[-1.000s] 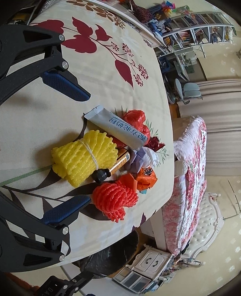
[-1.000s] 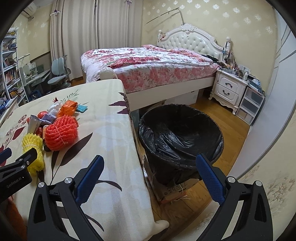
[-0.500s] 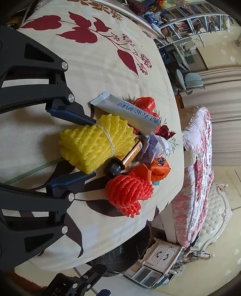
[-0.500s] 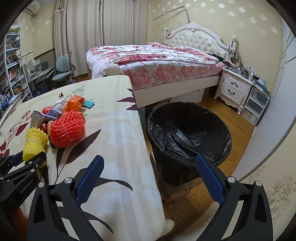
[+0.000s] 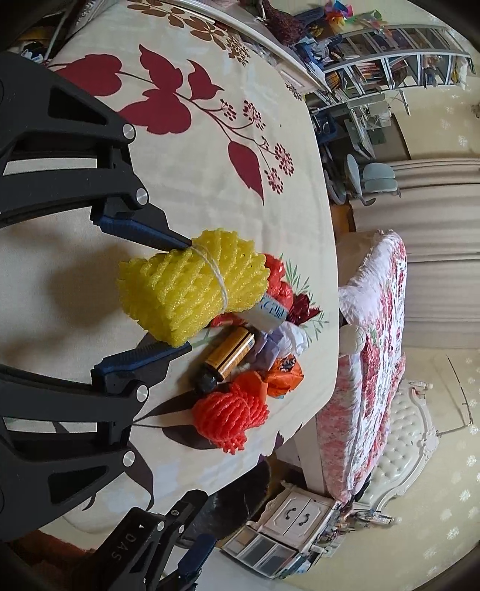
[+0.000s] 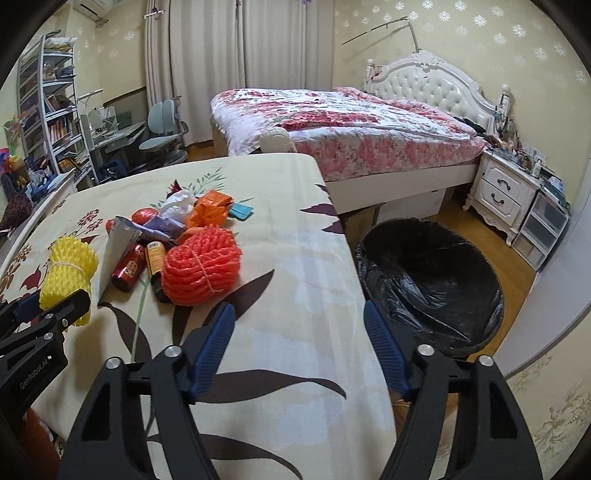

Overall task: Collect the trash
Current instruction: 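Grasp the red foam net with the right tool while the left tool holds the yellow net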

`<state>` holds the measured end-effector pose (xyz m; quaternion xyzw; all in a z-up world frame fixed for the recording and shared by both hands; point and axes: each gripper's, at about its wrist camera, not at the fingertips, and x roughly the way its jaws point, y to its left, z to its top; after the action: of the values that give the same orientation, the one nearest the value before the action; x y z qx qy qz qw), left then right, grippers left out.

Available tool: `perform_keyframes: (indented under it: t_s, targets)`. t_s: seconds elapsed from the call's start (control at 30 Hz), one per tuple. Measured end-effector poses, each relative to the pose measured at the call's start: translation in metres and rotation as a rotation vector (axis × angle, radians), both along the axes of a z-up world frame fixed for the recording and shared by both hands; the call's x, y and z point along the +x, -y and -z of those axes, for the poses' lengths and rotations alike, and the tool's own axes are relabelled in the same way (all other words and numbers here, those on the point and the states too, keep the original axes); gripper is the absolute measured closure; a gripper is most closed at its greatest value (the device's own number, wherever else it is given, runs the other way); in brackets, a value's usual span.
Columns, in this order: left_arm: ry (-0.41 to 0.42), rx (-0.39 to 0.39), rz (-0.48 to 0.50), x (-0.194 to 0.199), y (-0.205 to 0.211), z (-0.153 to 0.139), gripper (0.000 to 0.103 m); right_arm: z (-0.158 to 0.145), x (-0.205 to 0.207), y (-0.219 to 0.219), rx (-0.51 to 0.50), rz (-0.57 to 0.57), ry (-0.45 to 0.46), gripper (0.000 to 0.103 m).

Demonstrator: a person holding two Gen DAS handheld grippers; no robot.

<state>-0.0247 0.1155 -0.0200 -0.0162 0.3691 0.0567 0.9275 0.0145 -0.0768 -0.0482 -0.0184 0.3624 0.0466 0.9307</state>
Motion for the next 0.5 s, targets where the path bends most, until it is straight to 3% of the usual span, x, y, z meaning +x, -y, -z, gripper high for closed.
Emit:
perform_keyframes:
  t_s: [0.5]
  targets:
    - [0.02, 0.024, -0.163, 0.011, -0.07, 0.003, 0.055, -0.003, 0.036, -0.061, 0.044, -0.094, -0.002, 0.027]
